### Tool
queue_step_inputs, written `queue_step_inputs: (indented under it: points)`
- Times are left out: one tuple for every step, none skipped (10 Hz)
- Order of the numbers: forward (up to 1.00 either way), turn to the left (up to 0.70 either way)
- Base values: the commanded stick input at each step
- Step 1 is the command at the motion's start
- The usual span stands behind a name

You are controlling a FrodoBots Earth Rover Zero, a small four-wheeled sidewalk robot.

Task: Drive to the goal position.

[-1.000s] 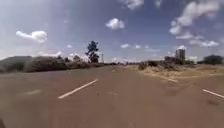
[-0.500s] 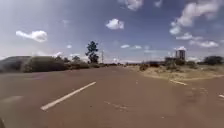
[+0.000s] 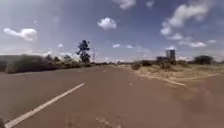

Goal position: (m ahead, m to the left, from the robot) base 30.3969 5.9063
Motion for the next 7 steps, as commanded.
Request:
queue_step_inputs:
  points:
    - [1.00,-0.39]
    - [1.00,-0.39]
    - [1.00,-0.25]
    - [1.00,0.01]
    - [1.00,0.01]
    - [1.00,0.01]
    - [1.00,0.01]
